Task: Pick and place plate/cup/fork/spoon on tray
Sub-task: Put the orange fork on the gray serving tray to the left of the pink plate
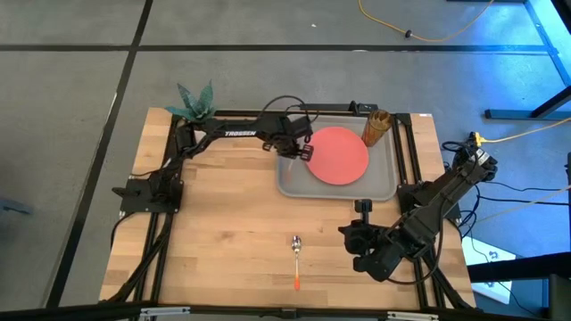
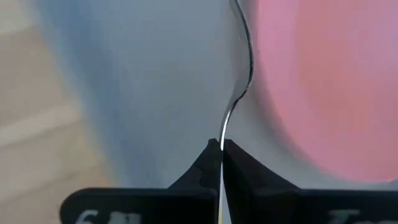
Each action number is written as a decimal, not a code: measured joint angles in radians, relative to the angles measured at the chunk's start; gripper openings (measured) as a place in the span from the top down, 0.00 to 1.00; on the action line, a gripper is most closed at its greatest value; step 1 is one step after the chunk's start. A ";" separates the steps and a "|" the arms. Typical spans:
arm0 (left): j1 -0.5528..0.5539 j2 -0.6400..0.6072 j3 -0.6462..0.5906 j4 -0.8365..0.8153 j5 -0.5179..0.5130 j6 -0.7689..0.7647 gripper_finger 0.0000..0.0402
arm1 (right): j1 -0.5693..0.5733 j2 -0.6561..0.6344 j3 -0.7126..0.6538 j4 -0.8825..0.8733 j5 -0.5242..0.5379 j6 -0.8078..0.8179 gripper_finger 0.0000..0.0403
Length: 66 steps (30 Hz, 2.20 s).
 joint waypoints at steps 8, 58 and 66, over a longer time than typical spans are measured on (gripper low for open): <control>0.022 0.010 0.001 0.014 -0.005 -0.005 1.00 | 0.000 0.000 0.000 -0.001 -0.001 -0.002 0.98; 0.037 0.080 0.000 0.022 0.052 -0.050 0.90 | 0.000 0.000 0.000 -0.008 -0.003 0.001 0.98; 0.023 0.077 0.000 0.021 0.008 -0.049 0.90 | 0.000 0.000 0.000 -0.008 -0.002 0.024 0.98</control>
